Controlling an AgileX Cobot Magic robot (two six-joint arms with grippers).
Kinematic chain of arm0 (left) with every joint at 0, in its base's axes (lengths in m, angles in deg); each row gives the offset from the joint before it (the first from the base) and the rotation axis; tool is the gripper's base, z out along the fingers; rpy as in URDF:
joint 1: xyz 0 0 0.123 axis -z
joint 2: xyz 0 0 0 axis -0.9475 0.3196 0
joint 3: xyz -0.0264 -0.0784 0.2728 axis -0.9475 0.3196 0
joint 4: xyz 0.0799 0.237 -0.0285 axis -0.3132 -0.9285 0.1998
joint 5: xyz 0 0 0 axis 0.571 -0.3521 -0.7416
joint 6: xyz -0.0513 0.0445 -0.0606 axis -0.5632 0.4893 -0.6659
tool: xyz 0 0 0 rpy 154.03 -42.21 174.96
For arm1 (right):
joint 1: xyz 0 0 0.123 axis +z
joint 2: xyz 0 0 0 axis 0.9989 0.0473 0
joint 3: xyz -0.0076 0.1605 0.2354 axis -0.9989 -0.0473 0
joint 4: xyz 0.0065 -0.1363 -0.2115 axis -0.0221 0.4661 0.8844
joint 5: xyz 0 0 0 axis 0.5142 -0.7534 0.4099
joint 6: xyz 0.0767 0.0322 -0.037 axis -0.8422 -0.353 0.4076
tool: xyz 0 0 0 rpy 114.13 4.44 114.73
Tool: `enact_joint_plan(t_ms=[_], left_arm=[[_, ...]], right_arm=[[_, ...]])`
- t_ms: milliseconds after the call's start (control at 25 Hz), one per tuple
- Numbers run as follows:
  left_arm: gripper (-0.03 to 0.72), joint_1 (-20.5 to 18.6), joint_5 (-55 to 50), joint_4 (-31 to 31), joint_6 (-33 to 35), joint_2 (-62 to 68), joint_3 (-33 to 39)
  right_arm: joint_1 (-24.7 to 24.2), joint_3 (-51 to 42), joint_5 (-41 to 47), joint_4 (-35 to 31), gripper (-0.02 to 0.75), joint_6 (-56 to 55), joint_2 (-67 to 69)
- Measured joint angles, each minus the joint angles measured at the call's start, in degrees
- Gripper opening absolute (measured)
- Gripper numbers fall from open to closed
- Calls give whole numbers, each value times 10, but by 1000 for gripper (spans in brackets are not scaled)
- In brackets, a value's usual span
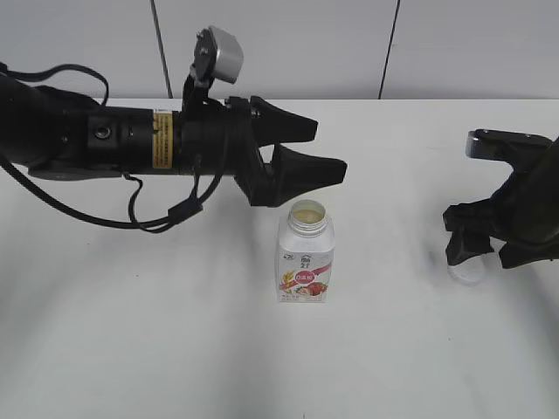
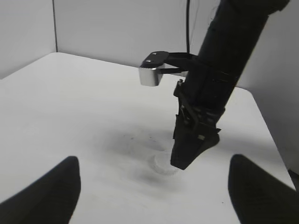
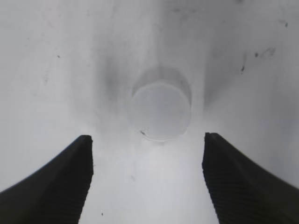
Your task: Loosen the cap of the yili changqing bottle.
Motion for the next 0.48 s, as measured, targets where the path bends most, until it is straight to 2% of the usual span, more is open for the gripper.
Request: enact_joint_plan(t_ms=[200, 320, 480], left_arm=[[587, 0, -115, -2, -48, -67, 0], [587, 0, -232, -4, -52, -111, 0], [587, 0, -440, -1, -52, -157, 0]], right_arm=[[0, 5, 26, 0, 574, 0, -53], [0, 13, 38, 0, 574, 0, -94], [0, 17, 49, -1, 574, 0, -152]])
